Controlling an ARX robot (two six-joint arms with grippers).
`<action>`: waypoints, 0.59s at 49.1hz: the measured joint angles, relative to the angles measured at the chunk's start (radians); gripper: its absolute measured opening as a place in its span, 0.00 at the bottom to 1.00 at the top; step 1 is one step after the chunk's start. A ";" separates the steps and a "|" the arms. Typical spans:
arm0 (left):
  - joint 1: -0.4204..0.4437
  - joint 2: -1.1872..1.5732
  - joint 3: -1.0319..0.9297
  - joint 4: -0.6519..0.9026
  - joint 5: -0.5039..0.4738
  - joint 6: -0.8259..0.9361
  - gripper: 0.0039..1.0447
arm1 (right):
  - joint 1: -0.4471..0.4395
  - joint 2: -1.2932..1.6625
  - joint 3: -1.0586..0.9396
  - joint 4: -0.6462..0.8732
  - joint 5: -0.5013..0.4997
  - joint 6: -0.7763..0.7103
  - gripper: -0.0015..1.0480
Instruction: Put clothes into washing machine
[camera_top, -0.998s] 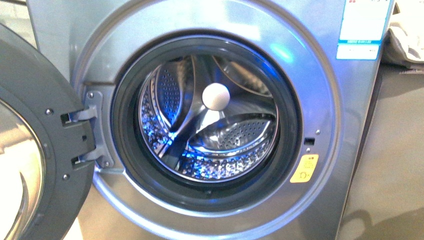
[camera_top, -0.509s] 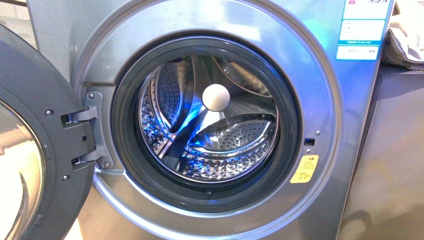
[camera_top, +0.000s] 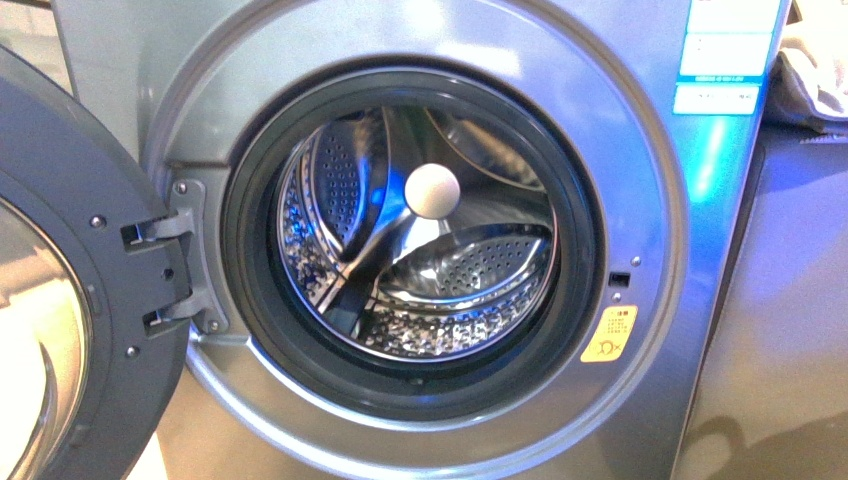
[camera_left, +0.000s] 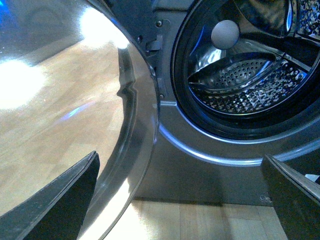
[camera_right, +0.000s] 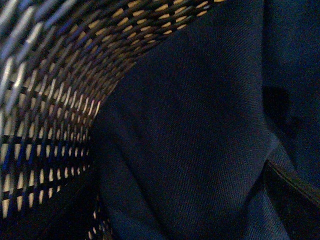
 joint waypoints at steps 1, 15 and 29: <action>0.000 0.000 0.000 0.000 0.000 0.000 0.94 | 0.005 0.024 0.013 0.006 0.010 0.000 0.93; 0.000 0.000 0.000 0.000 0.000 0.000 0.94 | 0.032 0.230 0.144 0.085 0.063 0.001 0.93; 0.000 0.000 0.000 0.000 0.000 0.000 0.94 | 0.042 0.374 0.257 0.136 0.072 -0.007 0.93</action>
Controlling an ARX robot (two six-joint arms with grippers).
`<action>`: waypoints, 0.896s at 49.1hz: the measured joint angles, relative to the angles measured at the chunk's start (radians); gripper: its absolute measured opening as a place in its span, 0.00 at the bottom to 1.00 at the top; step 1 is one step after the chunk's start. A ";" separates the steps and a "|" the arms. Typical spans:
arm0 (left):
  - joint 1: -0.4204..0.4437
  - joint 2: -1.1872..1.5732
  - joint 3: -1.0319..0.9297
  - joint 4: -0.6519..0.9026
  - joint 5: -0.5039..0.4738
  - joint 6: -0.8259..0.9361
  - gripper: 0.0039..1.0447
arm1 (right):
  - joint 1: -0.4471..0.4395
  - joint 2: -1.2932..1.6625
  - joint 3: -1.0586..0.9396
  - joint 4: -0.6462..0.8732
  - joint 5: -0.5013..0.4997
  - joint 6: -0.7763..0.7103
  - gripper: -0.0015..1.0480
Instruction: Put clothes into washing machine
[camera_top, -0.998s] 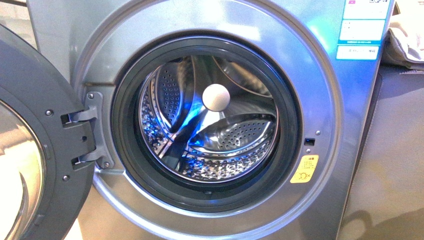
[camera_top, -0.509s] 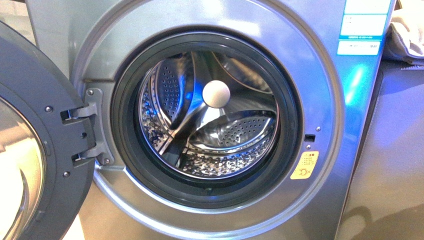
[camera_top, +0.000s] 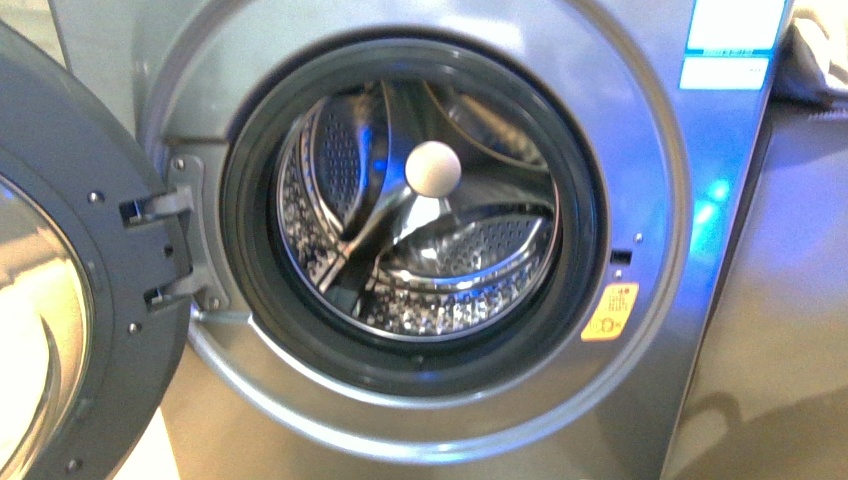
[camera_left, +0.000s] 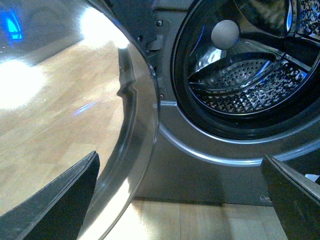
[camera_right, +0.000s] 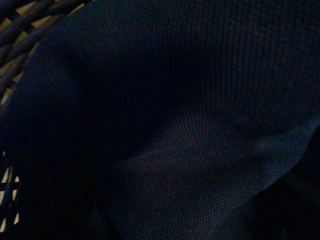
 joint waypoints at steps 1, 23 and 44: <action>0.000 0.000 0.000 0.000 0.000 0.000 0.94 | -0.001 0.011 0.008 0.003 -0.001 -0.002 0.93; 0.000 0.000 0.000 0.000 0.000 0.000 0.94 | -0.052 0.130 0.150 -0.053 -0.035 -0.049 0.93; 0.000 0.000 0.000 0.000 0.000 0.000 0.94 | -0.086 0.151 0.203 -0.133 -0.061 -0.063 0.70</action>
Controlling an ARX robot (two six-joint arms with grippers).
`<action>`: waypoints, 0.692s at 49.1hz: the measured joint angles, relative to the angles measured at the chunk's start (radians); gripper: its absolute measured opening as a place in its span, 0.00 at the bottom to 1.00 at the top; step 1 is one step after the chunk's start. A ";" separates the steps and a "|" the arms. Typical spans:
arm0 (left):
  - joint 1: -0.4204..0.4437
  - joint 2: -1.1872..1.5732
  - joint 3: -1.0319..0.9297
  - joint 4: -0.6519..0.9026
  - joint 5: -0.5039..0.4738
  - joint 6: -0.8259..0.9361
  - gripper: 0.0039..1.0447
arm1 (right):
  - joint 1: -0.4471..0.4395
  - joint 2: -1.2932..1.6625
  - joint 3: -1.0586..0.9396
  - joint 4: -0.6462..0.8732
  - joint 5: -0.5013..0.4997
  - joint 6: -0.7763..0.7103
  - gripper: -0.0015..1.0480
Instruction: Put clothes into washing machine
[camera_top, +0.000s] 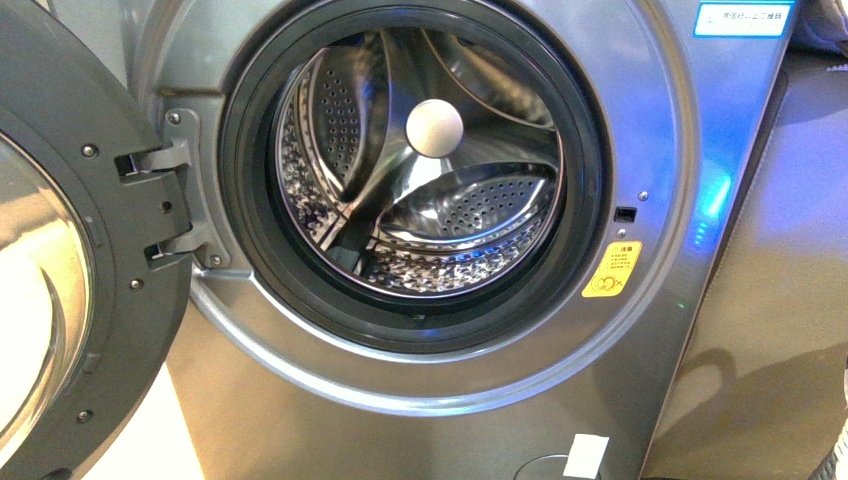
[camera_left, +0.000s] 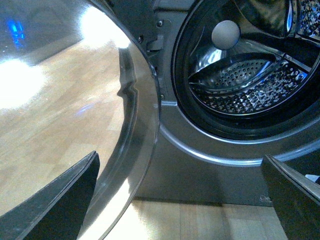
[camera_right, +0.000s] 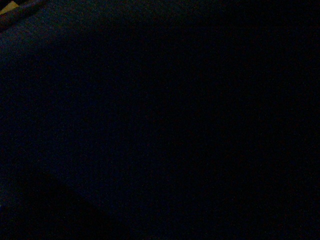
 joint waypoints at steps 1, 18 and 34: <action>0.000 0.000 0.000 0.000 0.000 0.000 0.94 | -0.002 -0.002 -0.006 0.011 0.004 0.001 0.66; 0.000 0.000 0.000 0.000 0.000 0.000 0.94 | 0.011 -0.154 -0.218 0.193 0.025 0.070 0.15; 0.000 0.000 0.000 0.000 0.000 0.000 0.94 | 0.001 -0.541 -0.452 0.347 -0.041 0.128 0.09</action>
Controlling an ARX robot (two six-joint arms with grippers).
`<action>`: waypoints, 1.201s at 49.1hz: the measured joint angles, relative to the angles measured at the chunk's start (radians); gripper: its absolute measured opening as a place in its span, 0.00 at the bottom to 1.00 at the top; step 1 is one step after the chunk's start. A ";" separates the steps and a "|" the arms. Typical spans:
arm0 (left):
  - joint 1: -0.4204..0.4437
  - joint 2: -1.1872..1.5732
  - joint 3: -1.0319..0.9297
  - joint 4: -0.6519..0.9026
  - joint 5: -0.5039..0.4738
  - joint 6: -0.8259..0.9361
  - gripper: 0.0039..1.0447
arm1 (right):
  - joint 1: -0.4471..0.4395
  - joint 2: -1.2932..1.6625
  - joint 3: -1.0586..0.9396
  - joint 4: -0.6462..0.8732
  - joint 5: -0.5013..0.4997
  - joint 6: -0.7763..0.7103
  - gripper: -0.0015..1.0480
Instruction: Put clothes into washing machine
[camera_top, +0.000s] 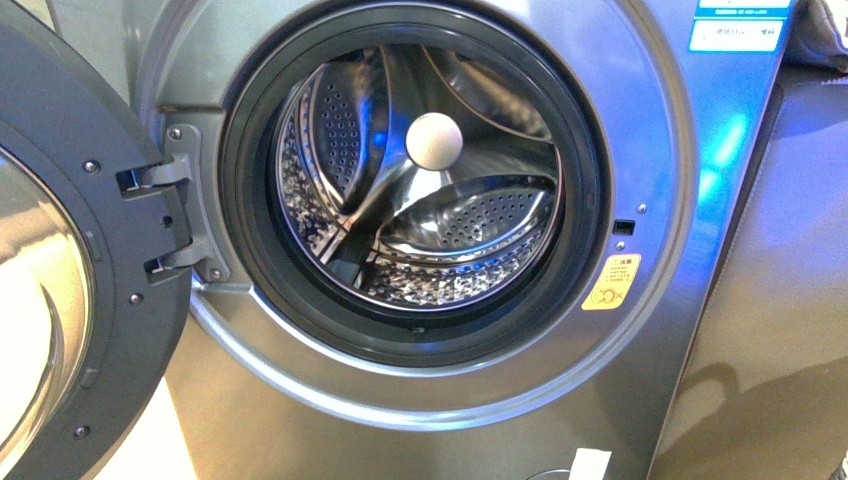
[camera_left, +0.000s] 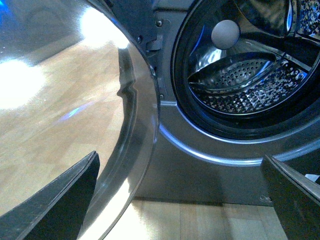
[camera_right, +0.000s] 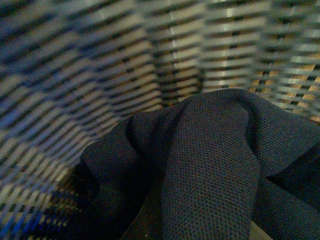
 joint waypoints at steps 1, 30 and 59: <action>0.000 0.000 0.000 0.000 0.000 0.000 0.94 | -0.001 -0.027 -0.018 0.009 -0.008 0.003 0.09; 0.000 0.000 0.000 0.000 0.000 0.000 0.94 | 0.008 -0.959 -0.268 -0.076 -0.144 0.105 0.09; 0.000 0.000 0.000 0.000 0.000 0.000 0.94 | 0.296 -1.311 0.394 -0.604 -0.119 0.181 0.09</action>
